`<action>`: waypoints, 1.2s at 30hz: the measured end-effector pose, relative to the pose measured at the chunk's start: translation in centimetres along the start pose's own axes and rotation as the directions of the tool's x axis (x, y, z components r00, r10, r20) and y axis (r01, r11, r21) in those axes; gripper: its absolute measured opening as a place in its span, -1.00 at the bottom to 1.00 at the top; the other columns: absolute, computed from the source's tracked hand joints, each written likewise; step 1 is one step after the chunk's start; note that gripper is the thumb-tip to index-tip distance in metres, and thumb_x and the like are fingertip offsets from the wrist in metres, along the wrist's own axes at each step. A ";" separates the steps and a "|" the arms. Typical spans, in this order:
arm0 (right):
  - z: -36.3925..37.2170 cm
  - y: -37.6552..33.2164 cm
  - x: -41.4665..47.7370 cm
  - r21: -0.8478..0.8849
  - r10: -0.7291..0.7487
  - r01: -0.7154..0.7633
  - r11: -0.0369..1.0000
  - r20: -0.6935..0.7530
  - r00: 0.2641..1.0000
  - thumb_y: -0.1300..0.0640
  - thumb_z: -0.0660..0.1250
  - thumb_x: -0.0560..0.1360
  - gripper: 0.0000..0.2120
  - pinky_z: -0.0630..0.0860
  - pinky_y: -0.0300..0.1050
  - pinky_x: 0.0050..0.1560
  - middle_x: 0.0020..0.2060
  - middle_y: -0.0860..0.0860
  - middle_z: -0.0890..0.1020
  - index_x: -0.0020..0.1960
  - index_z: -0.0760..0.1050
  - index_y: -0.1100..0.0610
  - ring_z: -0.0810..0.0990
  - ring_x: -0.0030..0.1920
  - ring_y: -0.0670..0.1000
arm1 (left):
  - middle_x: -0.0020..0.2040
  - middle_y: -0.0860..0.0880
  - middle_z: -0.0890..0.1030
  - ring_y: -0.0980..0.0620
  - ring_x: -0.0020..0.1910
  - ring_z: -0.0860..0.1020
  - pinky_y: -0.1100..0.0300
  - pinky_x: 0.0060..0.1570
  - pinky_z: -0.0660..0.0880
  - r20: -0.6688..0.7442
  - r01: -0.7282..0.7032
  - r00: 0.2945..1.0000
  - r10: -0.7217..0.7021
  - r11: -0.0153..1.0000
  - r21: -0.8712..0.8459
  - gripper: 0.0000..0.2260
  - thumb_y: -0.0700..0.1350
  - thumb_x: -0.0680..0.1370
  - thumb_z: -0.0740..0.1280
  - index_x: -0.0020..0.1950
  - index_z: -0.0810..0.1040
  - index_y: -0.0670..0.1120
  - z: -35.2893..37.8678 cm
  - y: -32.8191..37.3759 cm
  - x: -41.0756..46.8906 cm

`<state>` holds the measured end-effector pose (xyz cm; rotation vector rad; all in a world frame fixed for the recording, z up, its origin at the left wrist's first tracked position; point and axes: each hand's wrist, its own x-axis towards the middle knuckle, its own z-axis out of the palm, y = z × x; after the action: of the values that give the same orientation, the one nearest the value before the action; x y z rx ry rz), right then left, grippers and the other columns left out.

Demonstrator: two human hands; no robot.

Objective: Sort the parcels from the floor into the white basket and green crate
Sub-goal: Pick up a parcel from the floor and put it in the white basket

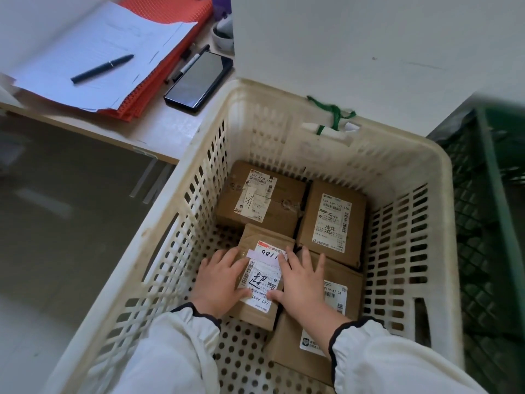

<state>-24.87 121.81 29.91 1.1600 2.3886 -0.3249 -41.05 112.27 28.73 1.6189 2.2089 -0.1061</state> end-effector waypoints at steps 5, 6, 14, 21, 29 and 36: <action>-0.9 0.6 -2.0 0.079 0.006 -0.007 0.997 0.017 1.000 -0.26 0.28 0.45 -0.11 -0.17 0.26 0.44 0.55 0.02 -0.11 0.55 -0.14 0.03 -0.22 0.52 0.16 | 0.54 0.14 0.07 -0.02 0.49 0.12 -0.08 0.43 0.13 0.023 0.111 0.994 -0.108 0.983 -0.146 -0.32 0.29 0.45 0.29 0.50 0.11 0.20 -1.6 0.5 -1.5; -1.0 0.8 -2.7 0.100 0.016 -0.017 0.995 0.011 1.000 -0.23 0.29 0.45 -0.12 -0.15 0.23 0.46 0.55 0.01 -0.10 0.55 -0.13 0.02 -0.20 0.52 0.15 | 0.54 0.13 0.08 -0.02 0.49 0.14 -0.06 0.44 0.15 0.026 0.146 0.989 -0.143 0.969 -0.198 -0.32 0.27 0.47 0.28 0.51 0.10 0.19 -1.9 0.5 -2.3; -2.8 0.8 -9.9 0.181 -0.280 0.278 0.944 -0.013 0.960 -0.03 0.27 0.54 -0.39 0.14 -0.04 0.46 0.50 -0.03 0.16 0.51 0.12 0.03 0.15 0.47 0.03 | 0.37 -0.04 0.45 0.09 0.19 0.49 0.22 0.15 0.45 0.291 0.472 0.880 -0.376 0.616 -0.630 -0.46 -0.05 0.55 0.31 0.50 0.23 -0.05 -6.2 2.9 -10.9; -8.8 -1.2 -16.0 0.487 -0.276 0.256 0.835 -0.032 0.961 -0.25 0.17 0.52 -0.34 0.26 -0.08 0.40 0.46 -0.04 0.28 0.51 0.14 0.03 0.27 0.44 -0.03 | 0.13 0.05 0.56 0.27 -0.16 0.54 0.35 -0.25 0.52 0.062 0.368 0.858 -0.510 0.526 -0.767 -0.54 -0.05 0.57 0.29 0.45 0.30 0.06 -11.2 6.2 -18.7; -17.9 -10.6 -23.4 0.546 -0.582 0.533 0.646 -0.099 0.807 -0.26 0.03 0.56 -0.36 0.30 -0.01 0.39 0.43 0.05 0.35 0.49 0.19 0.11 0.34 0.40 0.03 | -0.05 0.09 0.57 0.13 -0.11 0.54 0.25 -0.12 0.47 -0.210 0.282 0.559 -0.802 0.422 -0.861 -0.51 -0.08 0.54 0.29 0.47 0.30 0.03 -17.5 3.5 -33.9; -17.2 -23.7 -33.2 0.479 -0.798 0.731 0.486 -0.097 0.595 -0.18 0.15 0.55 -0.43 0.35 -0.12 0.27 0.35 0.05 0.45 0.44 0.28 0.13 0.43 0.32 0.02 | 0.01 0.07 0.59 0.06 -0.07 0.52 0.23 -0.11 0.38 -0.143 0.428 0.293 -0.945 0.264 -0.864 -0.48 0.03 0.50 0.33 0.44 0.30 0.08 -16.2 0.7 -51.5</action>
<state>-30.86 91.57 61.68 0.0710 2.6234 -1.3112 -31.86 70.87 62.20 -0.0815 2.7995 1.1234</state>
